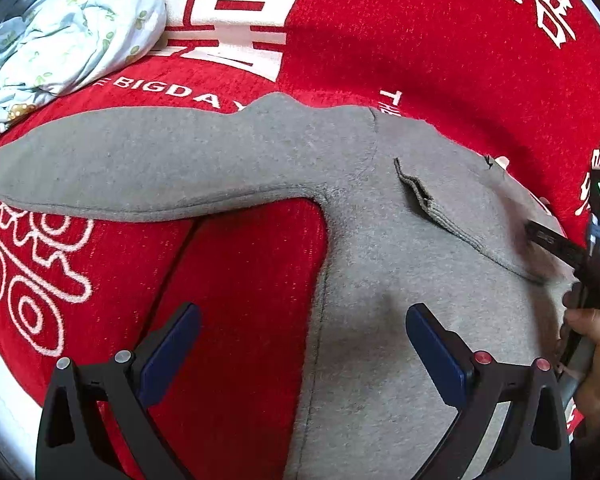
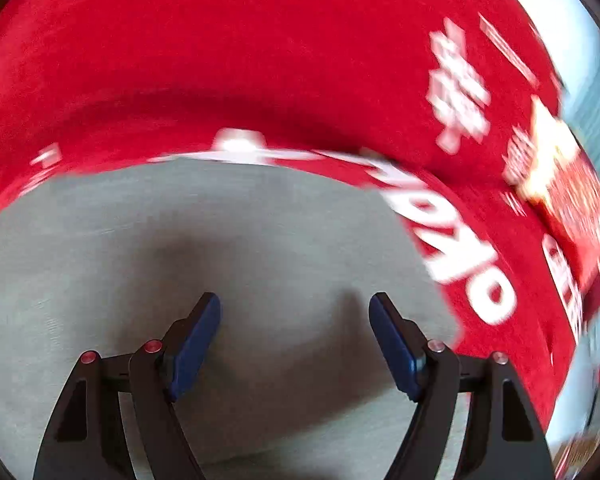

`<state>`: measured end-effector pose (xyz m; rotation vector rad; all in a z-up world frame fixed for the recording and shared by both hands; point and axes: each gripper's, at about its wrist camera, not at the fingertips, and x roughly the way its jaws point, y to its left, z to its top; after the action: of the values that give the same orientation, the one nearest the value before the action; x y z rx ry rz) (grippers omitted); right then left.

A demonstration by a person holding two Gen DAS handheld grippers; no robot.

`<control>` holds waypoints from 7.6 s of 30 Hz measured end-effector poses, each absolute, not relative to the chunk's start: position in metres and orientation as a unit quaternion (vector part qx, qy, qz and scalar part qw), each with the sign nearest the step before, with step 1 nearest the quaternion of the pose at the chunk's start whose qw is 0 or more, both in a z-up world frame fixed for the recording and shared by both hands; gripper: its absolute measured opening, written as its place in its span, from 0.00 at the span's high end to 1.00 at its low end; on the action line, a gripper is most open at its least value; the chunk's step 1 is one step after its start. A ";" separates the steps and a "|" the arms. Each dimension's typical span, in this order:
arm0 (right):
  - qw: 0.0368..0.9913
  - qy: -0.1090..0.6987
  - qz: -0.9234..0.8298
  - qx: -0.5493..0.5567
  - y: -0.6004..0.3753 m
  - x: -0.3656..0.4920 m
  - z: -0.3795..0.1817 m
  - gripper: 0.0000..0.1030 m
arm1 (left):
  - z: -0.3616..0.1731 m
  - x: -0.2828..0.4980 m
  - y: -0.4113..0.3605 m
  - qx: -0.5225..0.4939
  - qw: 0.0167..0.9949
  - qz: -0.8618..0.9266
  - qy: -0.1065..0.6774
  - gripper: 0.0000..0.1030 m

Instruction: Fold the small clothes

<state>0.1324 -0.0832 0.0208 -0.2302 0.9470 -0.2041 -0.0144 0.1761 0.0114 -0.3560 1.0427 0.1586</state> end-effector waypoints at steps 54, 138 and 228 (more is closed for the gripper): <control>0.871 0.467 0.140 0.061 -0.044 0.112 0.044 0.19 | 0.024 -0.054 0.469 -0.394 0.775 0.329 0.369 0.89; 0.903 0.402 0.139 -0.054 -0.207 -0.019 0.012 0.10 | 0.113 0.119 -0.023 -0.077 0.860 0.052 0.503 0.89; 0.878 0.472 0.061 -0.053 -0.173 0.035 0.018 0.00 | 0.024 0.025 0.014 -0.015 0.867 -0.010 0.498 0.14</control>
<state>0.0350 -0.1725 0.0178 -0.1102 0.9848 0.1269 0.0248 0.0137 0.0237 -0.0324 1.0433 -0.0219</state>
